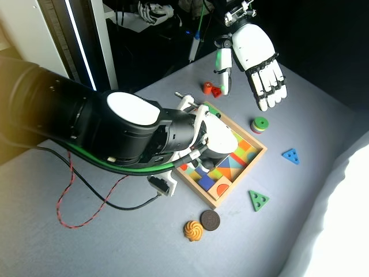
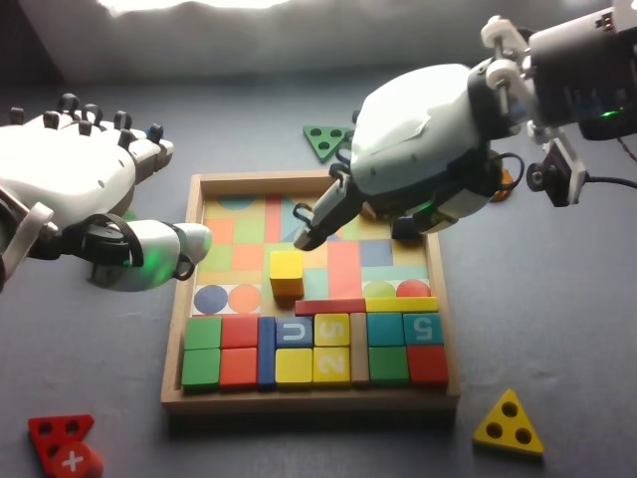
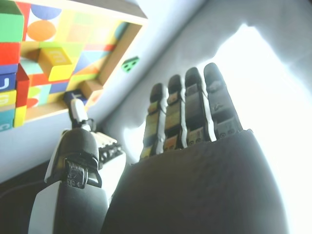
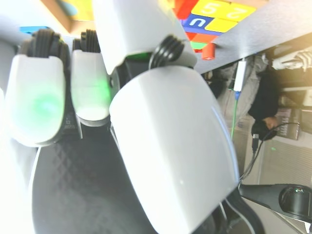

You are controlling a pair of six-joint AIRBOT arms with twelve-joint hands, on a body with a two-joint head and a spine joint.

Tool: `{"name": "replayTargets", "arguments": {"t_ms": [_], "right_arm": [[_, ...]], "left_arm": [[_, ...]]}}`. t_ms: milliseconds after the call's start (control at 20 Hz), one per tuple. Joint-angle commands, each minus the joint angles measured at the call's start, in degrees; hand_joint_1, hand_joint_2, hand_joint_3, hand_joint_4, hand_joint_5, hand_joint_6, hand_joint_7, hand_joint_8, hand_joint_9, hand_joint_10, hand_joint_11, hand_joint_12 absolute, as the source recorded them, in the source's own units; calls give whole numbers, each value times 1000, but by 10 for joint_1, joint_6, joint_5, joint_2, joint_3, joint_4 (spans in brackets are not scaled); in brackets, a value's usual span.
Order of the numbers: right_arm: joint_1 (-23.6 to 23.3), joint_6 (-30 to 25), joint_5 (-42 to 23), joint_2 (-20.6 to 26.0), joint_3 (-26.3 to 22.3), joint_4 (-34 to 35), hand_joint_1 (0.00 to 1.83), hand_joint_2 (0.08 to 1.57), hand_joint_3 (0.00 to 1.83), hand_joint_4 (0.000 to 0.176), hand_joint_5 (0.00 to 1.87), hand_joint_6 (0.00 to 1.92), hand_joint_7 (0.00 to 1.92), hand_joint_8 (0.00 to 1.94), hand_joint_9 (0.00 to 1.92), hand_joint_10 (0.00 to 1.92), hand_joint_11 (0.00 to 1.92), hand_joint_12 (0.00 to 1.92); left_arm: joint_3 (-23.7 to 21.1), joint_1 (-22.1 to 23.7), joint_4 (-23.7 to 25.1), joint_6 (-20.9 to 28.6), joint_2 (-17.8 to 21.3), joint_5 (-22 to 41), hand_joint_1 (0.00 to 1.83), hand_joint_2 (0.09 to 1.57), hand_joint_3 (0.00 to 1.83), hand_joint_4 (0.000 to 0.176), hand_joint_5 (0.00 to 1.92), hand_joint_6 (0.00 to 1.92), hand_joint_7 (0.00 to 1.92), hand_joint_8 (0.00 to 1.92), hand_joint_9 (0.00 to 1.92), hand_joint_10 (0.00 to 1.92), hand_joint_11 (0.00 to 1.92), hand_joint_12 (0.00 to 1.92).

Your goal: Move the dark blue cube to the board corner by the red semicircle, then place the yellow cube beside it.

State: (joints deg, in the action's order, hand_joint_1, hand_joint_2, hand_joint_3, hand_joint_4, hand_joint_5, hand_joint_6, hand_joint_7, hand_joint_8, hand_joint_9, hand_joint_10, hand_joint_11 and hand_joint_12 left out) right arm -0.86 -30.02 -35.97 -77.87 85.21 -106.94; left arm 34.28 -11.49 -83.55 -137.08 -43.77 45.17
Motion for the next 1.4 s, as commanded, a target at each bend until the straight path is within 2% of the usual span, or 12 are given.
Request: {"name": "replayTargets", "arguments": {"t_ms": [0, 100, 200, 400, 450, 550, 600, 850, 1150, 1200, 1350], "right_arm": [[-2, -2, 2, 5, 1, 20, 1831, 1218, 0, 5, 437, 5, 1406, 1941, 1540, 1921, 1603, 1921], [2, -2, 6, 2, 1, 12, 1831, 1217, 0, 0, 457, 10, 1417, 1941, 1568, 1921, 1647, 1921], [7, -2, 8, -2, 1, 11, 1831, 1205, 0, 0, 495, 18, 1440, 1941, 1580, 1921, 1665, 1921], [11, -1, 17, -10, 1, 9, 1831, 1221, 0, 0, 479, 10, 1446, 1941, 1577, 1921, 1654, 1921], [11, 1, 20, -12, 1, 9, 1831, 1222, 0, 0, 476, 8, 1448, 1941, 1579, 1921, 1654, 1921], [11, 8, 27, -16, 2, 9, 1831, 1220, 0, 5, 452, 2, 1452, 1941, 1590, 1921, 1672, 1921], [10, 8, 27, -18, 2, 9, 1831, 1232, 0, 0, 442, 0, 1457, 1941, 1607, 1921, 1697, 1921], [8, 14, 38, -29, 11, 9, 1831, 1219, 0, 0, 469, 4, 1465, 1941, 1612, 1921, 1714, 1921], [6, 14, 44, -36, 17, 9, 1831, 1224, 0, 0, 461, 6, 1441, 1941, 1573, 1921, 1679, 1921], [6, 14, 44, -37, 17, 9, 1824, 1252, 0, 0, 407, 0, 1458, 1941, 1589, 1921, 1688, 1921], [7, 14, 46, -40, 17, 9, 1831, 1229, 0, 0, 461, 19, 1476, 1941, 1610, 1921, 1706, 1921]], "left_arm": [[1, 7, 34, -1, 5, 27, 0, 1331, 0, 0, 146, 5, 134, 2, 86, 3, 0, 139], [1, 7, 34, -1, 5, 27, 0, 1332, 1, 0, 145, 1, 127, 0, 84, 0, 0, 161], [1, 7, 34, -1, 5, 27, 0, 1338, 2, 0, 128, 0, 114, 0, 65, 0, 0, 95], [1, 7, 34, -1, 5, 27, 0, 1342, 1, 0, 114, 0, 101, 0, 54, 0, 0, 111], [2, 7, 34, -1, 5, 27, 0, 1340, 0, 0, 128, 0, 121, 0, 71, 1, 0, 177], [2, 7, 34, -1, 5, 27, 0, 1339, 0, 0, 132, 0, 132, 3, 84, 5, 0, 193], [2, 7, 34, -1, 5, 27, 0, 1340, 0, 0, 149, 7, 144, 7, 94, 8, 0, 195], [2, 7, 34, -1, 5, 27, 0, 1343, 2, 0, 110, 1, 99, 2, 33, 3, 0, 16], [4, 7, 36, -1, 5, 27, 0, 1335, 0, 0, 95, 1, 101, 1, 43, 6, 13, 8], [4, 7, 36, -1, 5, 27, 0, 1338, 1, 0, 115, 9, 117, 7, 54, 10, 21, 12], [4, 7, 36, -1, 5, 27, 0, 1337, 0, 0, 93, 0, 99, 0, 43, 3, 16, 13]]}}
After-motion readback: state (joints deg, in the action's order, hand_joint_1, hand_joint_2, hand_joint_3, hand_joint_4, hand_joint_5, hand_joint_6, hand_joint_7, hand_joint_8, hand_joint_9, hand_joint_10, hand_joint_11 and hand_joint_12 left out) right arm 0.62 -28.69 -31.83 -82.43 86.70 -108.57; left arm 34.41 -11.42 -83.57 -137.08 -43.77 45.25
